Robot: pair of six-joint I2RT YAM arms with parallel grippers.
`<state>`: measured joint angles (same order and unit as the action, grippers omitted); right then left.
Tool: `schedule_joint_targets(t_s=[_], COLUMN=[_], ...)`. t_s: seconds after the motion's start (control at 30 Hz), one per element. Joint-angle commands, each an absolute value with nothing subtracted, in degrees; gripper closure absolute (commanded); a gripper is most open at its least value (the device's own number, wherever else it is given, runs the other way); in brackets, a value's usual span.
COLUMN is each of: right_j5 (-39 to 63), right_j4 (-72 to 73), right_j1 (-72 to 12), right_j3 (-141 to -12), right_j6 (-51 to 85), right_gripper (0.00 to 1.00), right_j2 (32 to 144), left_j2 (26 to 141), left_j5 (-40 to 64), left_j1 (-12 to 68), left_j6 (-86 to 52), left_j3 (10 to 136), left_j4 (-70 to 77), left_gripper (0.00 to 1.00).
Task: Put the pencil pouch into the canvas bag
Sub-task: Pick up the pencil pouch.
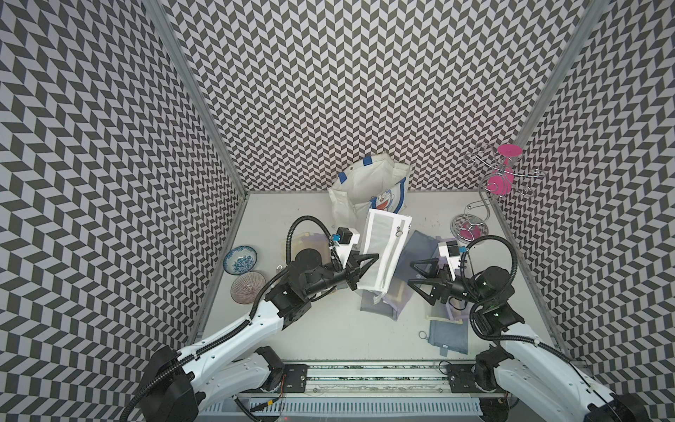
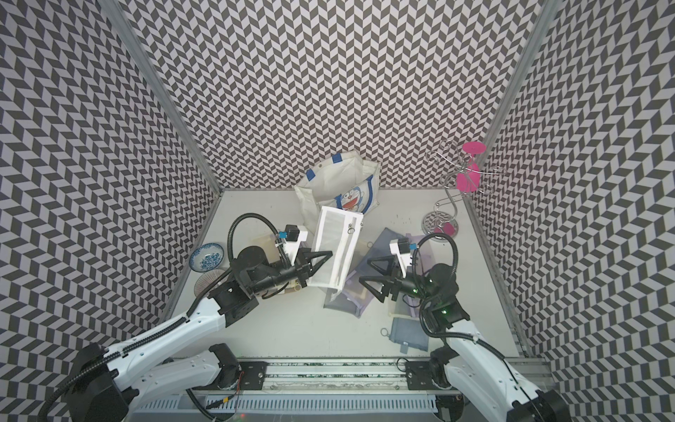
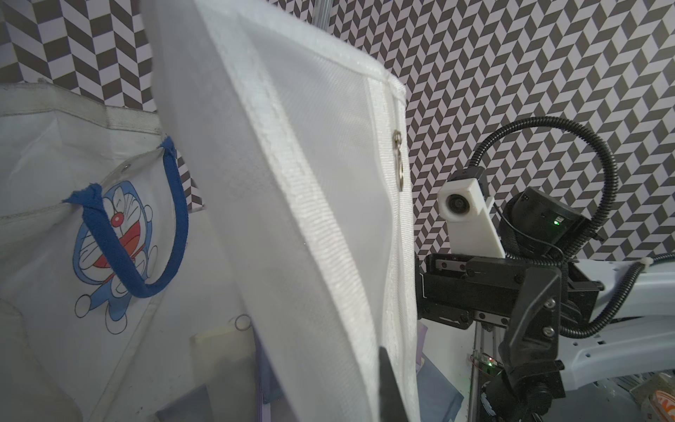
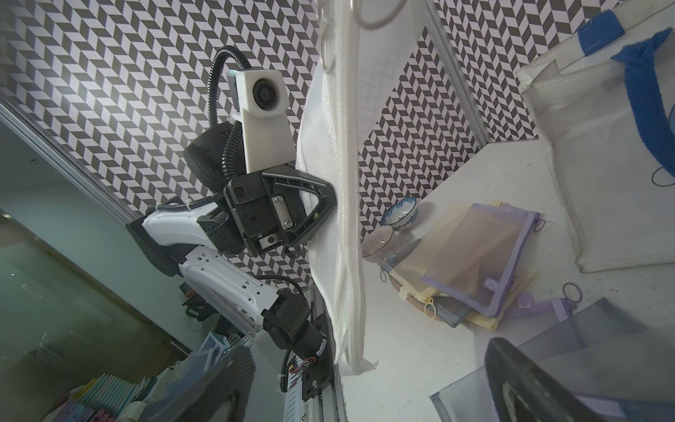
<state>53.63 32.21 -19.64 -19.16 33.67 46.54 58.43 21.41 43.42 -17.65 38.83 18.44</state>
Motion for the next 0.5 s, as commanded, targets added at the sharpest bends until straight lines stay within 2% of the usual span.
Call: schedule_joint_targets(t_s=[0.0, 0.47], right_j5=[55.3, 52.4], right_j4=[35.7, 40.8], right_j1=[-20.4, -24.7], right_j3=[-21.1, -22.2], right_j6=[33.6, 34.2], right_gripper=[0.01, 0.01], right_j2=[45.7, 47.7], left_j2=[56.6, 57.3], left_j5=[22.4, 23.3], left_j1=[43.6, 43.5], left_j6=[-18.1, -19.1], left_j3=[37.7, 37.0], left_j4=[21.9, 24.5], left_gripper=[1.00, 1.00])
